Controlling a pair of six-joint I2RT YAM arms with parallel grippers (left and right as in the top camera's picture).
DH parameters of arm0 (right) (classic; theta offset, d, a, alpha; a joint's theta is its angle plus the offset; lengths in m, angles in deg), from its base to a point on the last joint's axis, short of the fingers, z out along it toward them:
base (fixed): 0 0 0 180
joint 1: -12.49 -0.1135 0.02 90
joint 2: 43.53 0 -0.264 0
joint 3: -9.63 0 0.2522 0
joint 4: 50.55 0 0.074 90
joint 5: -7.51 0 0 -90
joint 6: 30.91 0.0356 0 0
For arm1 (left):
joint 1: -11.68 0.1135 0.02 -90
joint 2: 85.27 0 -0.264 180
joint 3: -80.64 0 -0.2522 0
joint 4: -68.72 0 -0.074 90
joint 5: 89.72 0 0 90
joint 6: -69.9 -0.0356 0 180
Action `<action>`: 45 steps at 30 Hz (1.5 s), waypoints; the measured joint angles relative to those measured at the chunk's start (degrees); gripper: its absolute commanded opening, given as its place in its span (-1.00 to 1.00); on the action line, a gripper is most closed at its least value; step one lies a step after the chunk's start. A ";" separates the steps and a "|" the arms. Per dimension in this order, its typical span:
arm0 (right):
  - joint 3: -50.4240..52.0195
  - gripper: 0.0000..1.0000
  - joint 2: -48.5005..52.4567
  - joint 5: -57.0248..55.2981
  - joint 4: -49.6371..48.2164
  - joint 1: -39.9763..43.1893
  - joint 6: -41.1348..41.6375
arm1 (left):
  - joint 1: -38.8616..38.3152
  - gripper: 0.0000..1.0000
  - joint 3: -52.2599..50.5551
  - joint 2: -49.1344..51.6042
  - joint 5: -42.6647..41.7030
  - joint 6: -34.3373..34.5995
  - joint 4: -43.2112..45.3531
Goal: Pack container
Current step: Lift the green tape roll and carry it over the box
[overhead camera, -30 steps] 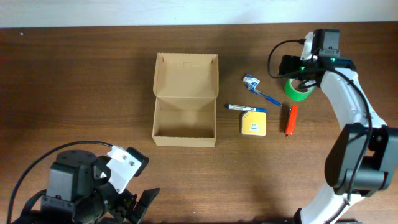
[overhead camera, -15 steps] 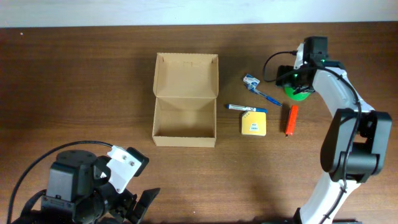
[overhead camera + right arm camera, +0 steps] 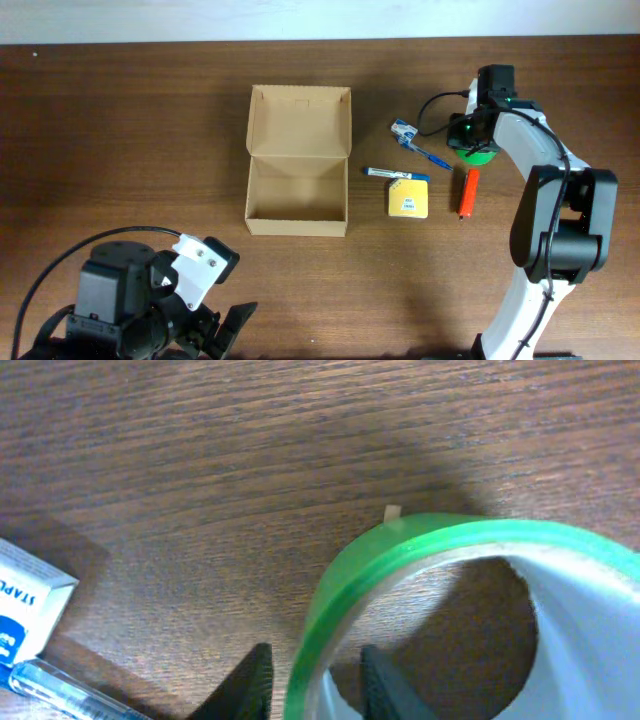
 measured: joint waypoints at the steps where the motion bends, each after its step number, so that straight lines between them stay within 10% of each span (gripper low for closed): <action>1: 0.00 -0.66 0.00 -0.13 0.00 0.00 -0.07 | 0.00 0.99 0.00 0.00 0.00 0.00 0.00; 6: -0.11 -0.92 0.00 -0.35 0.39 0.00 0.04 | 0.00 0.99 0.00 0.00 0.00 0.00 0.00; 24: -24.24 -0.92 0.11 -0.37 20.13 -2.40 0.33 | 0.00 0.99 0.00 0.00 0.00 0.02 0.00; 45: -41.72 -0.92 0.11 -0.31 39.08 -30.42 0.28 | 0.00 0.99 0.00 0.00 0.00 0.13 0.00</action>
